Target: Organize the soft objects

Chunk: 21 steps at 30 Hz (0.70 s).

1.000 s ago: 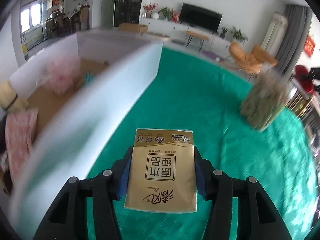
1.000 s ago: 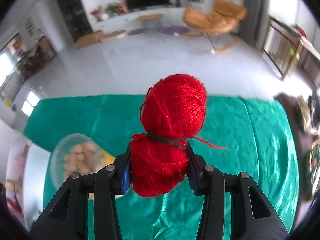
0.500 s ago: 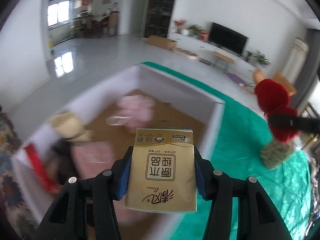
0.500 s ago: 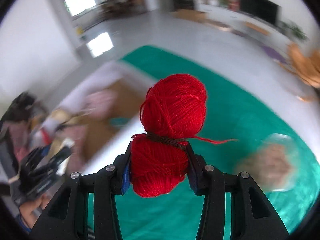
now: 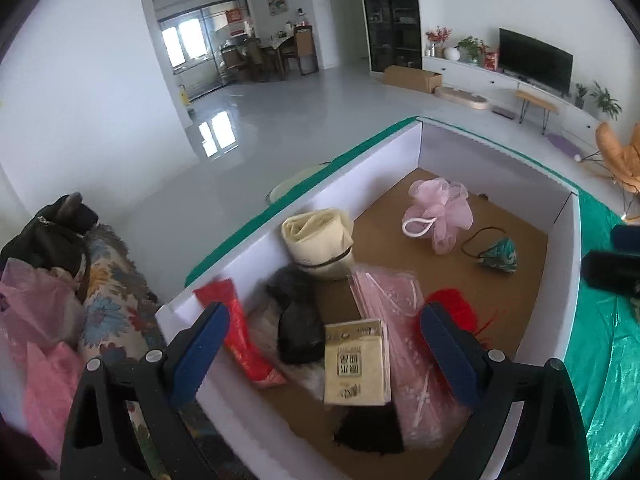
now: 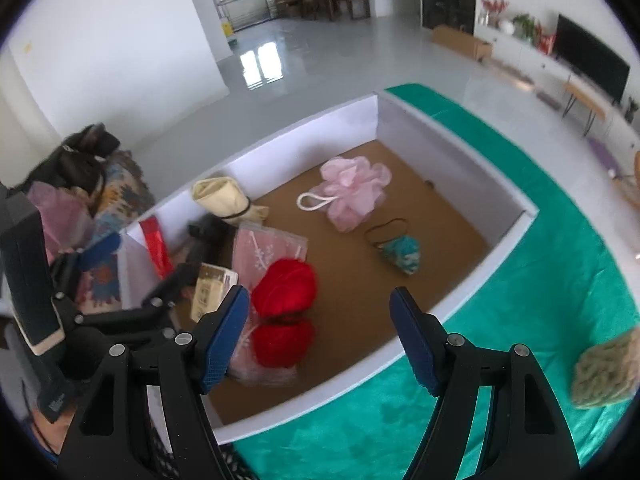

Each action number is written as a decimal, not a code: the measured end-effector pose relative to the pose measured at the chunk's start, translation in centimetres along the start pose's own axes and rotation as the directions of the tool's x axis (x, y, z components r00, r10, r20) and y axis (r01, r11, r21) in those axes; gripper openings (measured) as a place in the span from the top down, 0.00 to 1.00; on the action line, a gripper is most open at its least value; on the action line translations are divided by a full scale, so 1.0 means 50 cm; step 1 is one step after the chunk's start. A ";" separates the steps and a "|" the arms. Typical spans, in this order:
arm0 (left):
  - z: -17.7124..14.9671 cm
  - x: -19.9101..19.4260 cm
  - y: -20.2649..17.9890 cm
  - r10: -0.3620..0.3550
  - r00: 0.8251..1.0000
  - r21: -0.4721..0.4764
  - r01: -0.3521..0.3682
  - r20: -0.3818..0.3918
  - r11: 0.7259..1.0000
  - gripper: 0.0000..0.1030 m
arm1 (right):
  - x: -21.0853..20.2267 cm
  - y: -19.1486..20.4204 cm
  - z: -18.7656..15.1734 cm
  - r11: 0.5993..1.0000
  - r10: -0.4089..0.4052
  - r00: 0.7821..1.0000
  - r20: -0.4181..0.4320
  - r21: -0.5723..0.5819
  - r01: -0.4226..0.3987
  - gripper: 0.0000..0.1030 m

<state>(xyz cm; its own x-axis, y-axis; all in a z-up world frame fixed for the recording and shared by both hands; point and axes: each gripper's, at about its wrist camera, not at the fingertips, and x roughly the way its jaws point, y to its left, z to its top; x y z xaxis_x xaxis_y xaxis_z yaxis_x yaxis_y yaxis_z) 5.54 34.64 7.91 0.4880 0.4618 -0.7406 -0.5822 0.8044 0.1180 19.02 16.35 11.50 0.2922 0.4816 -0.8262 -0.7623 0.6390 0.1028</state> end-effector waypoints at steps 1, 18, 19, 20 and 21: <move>-0.004 -0.007 0.001 -0.009 1.000 -0.006 0.009 0.001 1.000 0.07 | -0.012 -0.004 -0.002 1.000 -0.007 1.000 0.013 0.002 0.006 0.26; -0.032 -0.125 0.026 0.000 0.994 -0.090 0.010 0.111 0.996 0.07 | -0.066 -0.002 -0.022 0.996 -0.082 0.996 0.037 -0.027 0.083 0.26; -0.033 -0.128 0.026 0.006 0.993 -0.085 0.004 0.116 0.996 0.07 | -0.065 0.002 -0.022 0.996 -0.082 0.996 0.036 -0.030 0.083 0.26; -0.033 -0.131 0.025 0.012 0.993 -0.081 -0.002 0.121 0.997 0.07 | -0.064 0.006 -0.023 0.996 -0.081 0.996 0.035 -0.035 0.082 0.26; -0.033 -0.135 0.024 0.018 0.992 -0.076 -0.009 0.128 0.997 0.07 | -0.064 0.010 -0.023 0.996 -0.080 0.996 0.034 -0.040 0.082 0.26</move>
<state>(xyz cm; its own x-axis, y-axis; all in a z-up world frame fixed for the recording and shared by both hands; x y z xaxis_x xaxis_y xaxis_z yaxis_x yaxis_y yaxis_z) 0.46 31.86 11.96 0.5564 0.5205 -0.6477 -0.6342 0.7697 0.0737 17.02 14.45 13.53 0.3720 0.4491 -0.8124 -0.7586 0.6514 0.0127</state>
